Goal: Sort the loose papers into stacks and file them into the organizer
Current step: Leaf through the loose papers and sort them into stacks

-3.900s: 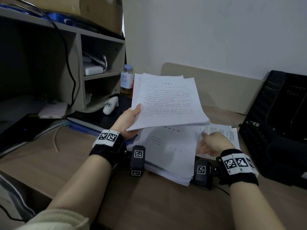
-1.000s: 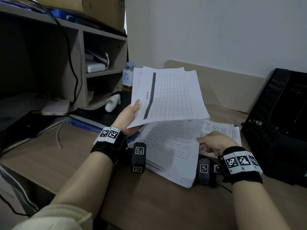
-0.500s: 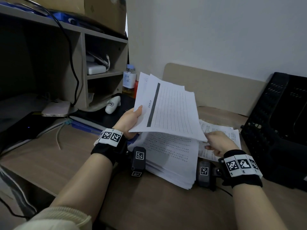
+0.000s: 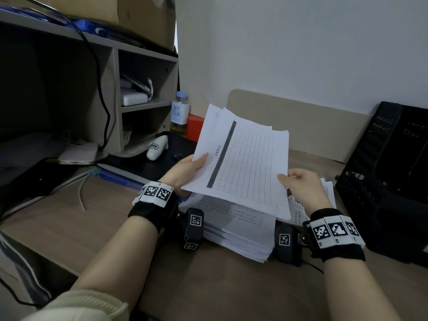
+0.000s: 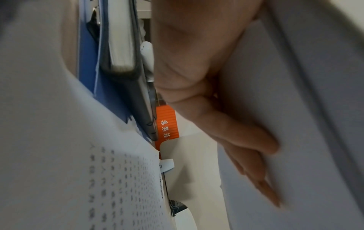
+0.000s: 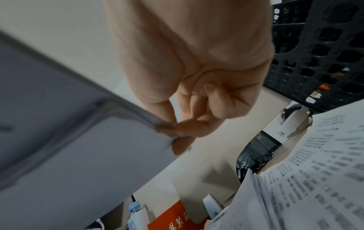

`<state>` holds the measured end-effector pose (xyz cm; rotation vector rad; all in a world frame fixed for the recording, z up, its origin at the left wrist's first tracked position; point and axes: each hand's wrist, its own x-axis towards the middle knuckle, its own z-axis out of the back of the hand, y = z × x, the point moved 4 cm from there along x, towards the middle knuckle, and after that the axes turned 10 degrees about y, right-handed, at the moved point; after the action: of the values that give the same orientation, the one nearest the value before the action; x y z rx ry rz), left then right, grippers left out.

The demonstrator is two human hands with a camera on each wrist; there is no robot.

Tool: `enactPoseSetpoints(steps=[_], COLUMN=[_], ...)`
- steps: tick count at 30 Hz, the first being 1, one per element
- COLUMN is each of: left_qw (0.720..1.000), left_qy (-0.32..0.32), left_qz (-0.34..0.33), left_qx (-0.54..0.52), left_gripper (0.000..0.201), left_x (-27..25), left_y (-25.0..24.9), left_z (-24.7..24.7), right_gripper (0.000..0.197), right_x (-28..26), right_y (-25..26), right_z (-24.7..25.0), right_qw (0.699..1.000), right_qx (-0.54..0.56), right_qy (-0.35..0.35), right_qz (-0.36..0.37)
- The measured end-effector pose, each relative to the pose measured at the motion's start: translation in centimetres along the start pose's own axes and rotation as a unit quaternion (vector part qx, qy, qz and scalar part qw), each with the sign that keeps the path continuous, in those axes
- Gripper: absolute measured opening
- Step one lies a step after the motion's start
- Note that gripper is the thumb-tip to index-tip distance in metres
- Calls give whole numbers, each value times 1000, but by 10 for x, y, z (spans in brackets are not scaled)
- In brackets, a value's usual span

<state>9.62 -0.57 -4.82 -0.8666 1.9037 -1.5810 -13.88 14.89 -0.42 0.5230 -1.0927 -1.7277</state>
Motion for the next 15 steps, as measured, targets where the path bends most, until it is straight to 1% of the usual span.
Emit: enactPoseSetpoints(steps=[2,4,6,9,15], left_qw=[1000,1000,1000,1000,1000], left_qy=[6,6,-1,-11,-14], left_qz=[2,1,0,0,-6], left_qx=[-7,-14,-18,11,13], left_gripper=[40,40,39,42,35], left_x=[-1,-1,-3,-2,-2], left_y=[1,1,-1,-3,-4], left_z=[-1,-3,-4,-3,-7], right_gripper=[13,9,10,11,13], right_x=[2,5,6,6,8], right_y=[-1,-4,-5,-8,-12], right_z=[1,2,3,8,11], right_qw=[1000,1000,999,997,997], right_qx=[-8,-2,-11,-14,-11], right_qy=[-16,-28,-43,-69,-69], right_qz=[1,-1,-1,-9,-16])
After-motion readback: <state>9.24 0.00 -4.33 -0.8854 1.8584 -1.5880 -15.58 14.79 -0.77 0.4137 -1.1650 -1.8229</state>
